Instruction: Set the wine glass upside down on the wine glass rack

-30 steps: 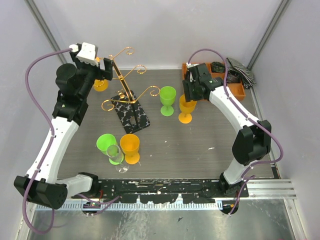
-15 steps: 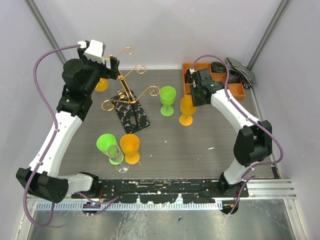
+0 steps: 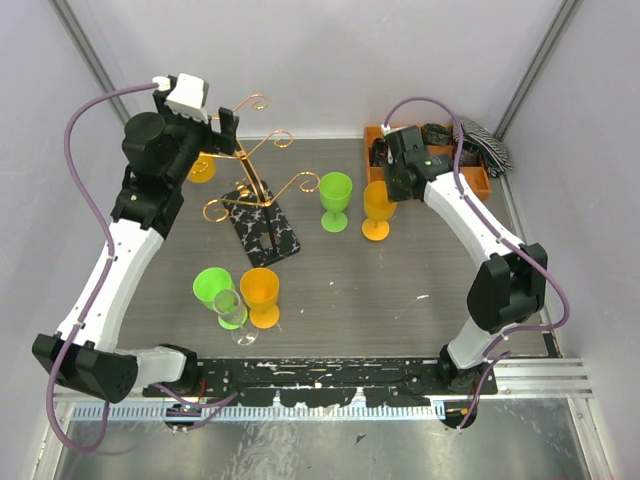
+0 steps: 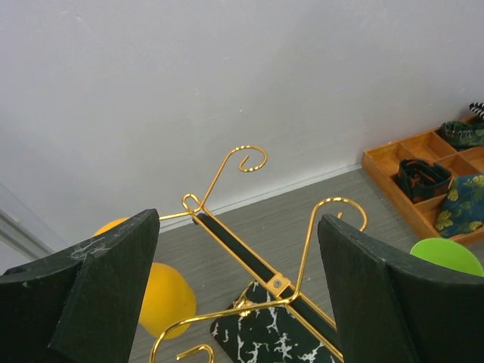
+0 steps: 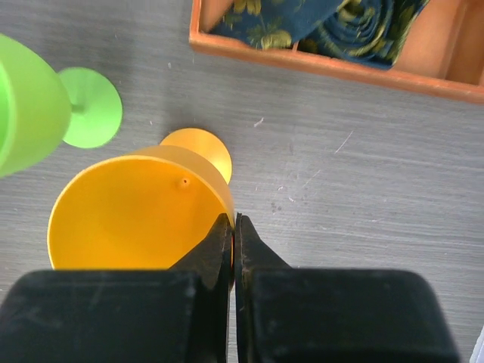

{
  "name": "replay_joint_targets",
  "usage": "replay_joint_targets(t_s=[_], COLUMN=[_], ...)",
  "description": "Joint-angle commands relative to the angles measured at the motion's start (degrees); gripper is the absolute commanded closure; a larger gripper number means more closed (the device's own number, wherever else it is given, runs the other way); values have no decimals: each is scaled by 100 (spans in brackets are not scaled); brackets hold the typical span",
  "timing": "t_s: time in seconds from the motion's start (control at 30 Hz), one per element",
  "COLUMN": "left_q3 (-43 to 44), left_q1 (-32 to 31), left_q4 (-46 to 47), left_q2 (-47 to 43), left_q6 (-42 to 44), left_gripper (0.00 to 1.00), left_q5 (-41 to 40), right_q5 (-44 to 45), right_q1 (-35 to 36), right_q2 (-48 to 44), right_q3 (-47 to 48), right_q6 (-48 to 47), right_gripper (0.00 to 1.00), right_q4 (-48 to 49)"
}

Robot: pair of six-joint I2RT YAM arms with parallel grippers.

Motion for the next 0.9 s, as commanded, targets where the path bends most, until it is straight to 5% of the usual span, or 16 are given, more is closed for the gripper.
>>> replay_joint_targets(t_s=[0.0, 0.13, 0.23, 0.4, 0.67, 0.87], left_q3=[637, 1324, 1180, 1148, 2354, 1560], left_q1=[-19, -19, -19, -22, -12, -8], left_q4=[-335, -996, -601, -178, -1367, -562], left_q2=[248, 553, 528, 694, 1433, 909], left_q6=[-376, -852, -1081, -1631, -4512, -6598], left_gripper=[8, 9, 8, 6, 5, 5], left_q5=[8, 81, 436, 549, 148, -874], right_q5=[137, -151, -126, 320, -1295, -1382], right_q1=[-13, -13, -10, -9, 196, 865], right_q2=[-230, -222, -471, -1346, -1612, -1039], right_q3=[1109, 2125, 2333, 1034, -889, -775], right_q6=[-41, -122, -198, -921, -1813, -2304], right_gripper=[100, 99, 99, 100, 99, 99], right_q4=[-36, -308, 103, 2933, 8065, 9218])
